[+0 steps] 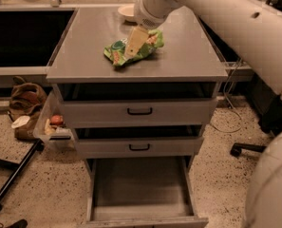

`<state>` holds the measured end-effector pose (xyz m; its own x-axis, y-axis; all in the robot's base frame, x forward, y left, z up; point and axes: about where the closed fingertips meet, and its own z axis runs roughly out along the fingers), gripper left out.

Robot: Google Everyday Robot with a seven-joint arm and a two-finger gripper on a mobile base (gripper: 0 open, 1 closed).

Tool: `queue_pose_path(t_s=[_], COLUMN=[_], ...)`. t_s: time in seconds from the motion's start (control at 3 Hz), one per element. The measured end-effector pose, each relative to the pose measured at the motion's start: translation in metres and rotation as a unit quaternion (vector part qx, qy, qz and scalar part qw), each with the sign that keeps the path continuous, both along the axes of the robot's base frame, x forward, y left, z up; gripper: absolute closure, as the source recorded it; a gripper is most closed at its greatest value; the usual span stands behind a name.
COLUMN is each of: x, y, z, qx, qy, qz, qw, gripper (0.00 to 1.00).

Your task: Place green rice chip bag into bottom drawer

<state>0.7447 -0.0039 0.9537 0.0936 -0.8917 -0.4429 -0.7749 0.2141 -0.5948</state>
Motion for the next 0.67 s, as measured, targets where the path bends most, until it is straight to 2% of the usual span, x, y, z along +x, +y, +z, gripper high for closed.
queue_pose_path(t_s=[0.33, 0.67], x=[-0.0051, -0.006], y=[0.0111, 0.0126], z=[-0.0155, -0.0156], qx=[0.015, 0.017], qy=[0.019, 0.02], qz=[0.024, 0.026], qw=[0.9994, 0.9993], gripper=[0.0, 0.0])
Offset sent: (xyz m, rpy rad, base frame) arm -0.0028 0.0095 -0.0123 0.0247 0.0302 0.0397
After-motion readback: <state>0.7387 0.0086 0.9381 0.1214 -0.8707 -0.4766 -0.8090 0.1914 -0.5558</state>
